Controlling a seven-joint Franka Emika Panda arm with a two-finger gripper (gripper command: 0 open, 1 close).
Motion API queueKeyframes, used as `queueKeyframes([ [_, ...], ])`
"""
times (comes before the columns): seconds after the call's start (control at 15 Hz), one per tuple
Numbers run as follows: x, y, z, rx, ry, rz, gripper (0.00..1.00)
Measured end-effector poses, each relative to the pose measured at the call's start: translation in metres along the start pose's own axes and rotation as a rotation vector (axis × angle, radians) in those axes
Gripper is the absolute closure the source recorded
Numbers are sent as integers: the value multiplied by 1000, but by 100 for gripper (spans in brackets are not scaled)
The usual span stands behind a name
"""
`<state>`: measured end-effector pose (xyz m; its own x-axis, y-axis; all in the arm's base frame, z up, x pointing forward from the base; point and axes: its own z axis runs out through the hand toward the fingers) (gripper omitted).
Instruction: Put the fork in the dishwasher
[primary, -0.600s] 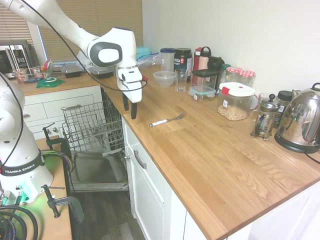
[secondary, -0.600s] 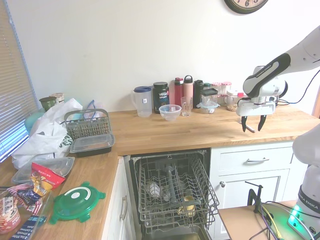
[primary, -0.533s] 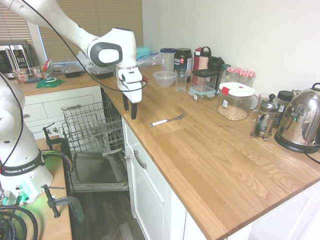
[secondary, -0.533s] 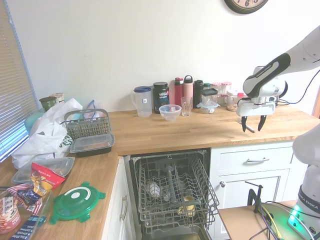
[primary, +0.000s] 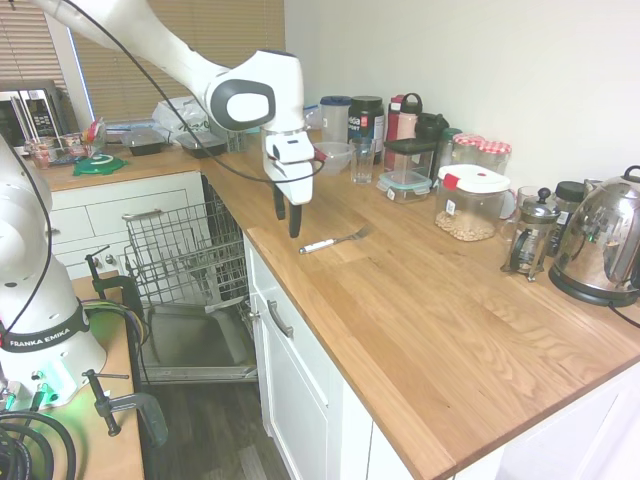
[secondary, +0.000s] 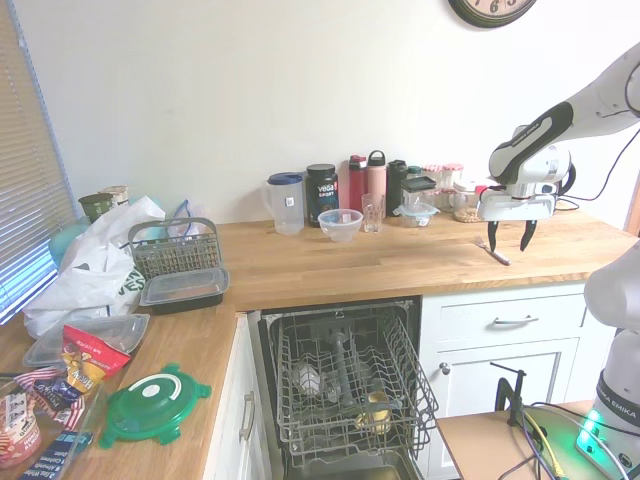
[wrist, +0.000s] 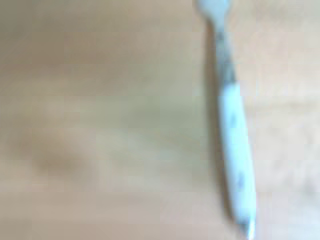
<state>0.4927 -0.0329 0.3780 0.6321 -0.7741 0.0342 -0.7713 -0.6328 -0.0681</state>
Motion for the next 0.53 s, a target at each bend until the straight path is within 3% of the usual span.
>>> queueKeyframes([
  [0.27,11,-20,22,20,14,-42,0],
  [0.33,12,-21,29,17,10,-45,100],
  [0.53,18,-19,44,21,3,-43,100],
])
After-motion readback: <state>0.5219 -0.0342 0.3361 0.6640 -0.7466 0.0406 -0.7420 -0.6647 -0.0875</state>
